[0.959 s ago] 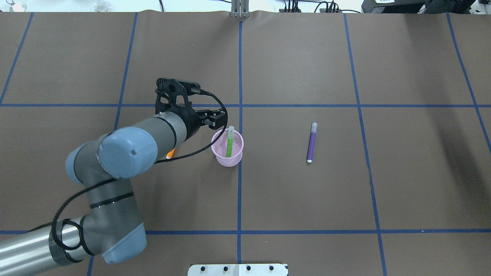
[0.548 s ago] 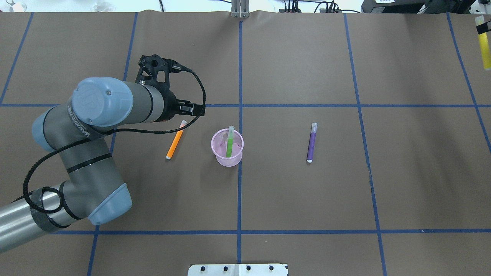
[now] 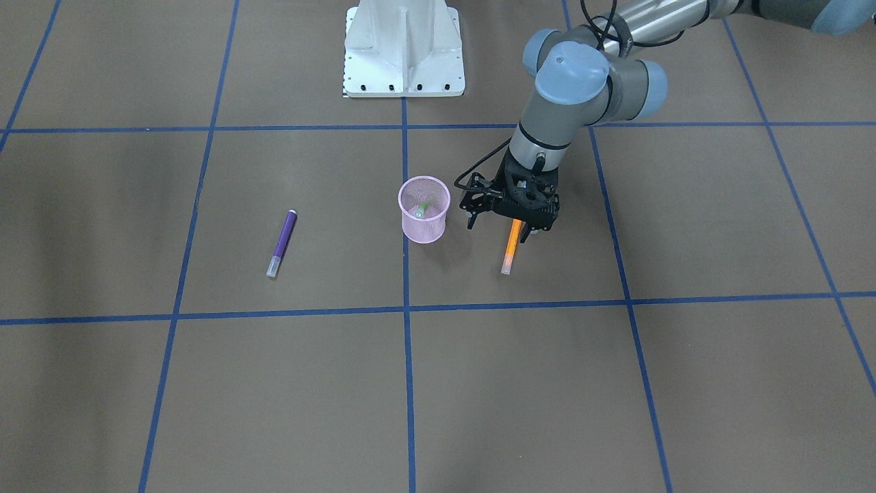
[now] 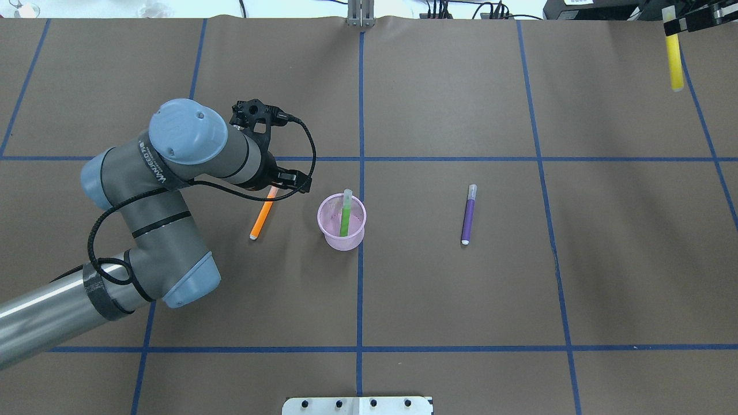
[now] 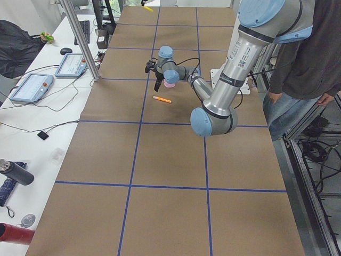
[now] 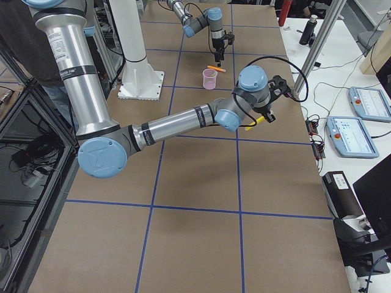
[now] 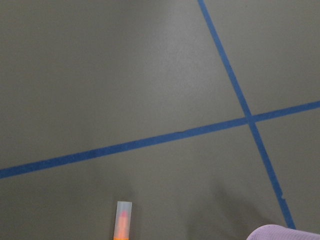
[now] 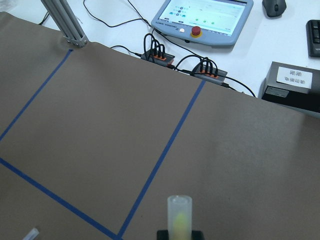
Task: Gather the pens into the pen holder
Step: 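Open the left gripper and move it over the orange marker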
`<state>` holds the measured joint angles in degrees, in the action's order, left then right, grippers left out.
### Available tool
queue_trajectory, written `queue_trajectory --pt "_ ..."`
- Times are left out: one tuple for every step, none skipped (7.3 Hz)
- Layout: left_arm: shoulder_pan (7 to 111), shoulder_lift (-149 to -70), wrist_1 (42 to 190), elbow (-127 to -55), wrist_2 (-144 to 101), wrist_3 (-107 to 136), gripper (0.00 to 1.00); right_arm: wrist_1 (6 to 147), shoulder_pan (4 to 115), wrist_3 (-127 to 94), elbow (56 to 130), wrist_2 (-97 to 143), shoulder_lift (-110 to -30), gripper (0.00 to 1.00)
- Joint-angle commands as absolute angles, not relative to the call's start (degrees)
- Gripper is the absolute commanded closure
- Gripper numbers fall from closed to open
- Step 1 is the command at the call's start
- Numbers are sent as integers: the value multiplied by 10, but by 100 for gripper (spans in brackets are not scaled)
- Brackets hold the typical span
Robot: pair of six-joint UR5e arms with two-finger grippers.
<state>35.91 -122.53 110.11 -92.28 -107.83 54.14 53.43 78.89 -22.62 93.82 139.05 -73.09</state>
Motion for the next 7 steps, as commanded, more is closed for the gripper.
queue_trajectory --pt "366 -1235 1100 -880 -1114 507 1 517 770 -244 942 1381 -708 100" --pt "370 -1235 1100 -865 -1132 494 1 497 761 -255 941 1365 -705 100" --pt "371 -1236 1100 -854 -1140 484 2 462 740 -303 941 1342 -702 100" --pt "371 -1236 1101 -848 -1140 483 3 439 724 -326 940 1321 -702 100" --pt "370 -1237 1101 -840 -1141 483 5 438 716 -328 940 1318 -701 100" --pt "370 -1241 1101 -836 -1141 483 10 435 713 -328 940 1318 -700 100" --pt "370 -1243 1101 -832 -1141 483 18 435 708 -328 940 1318 -697 100"
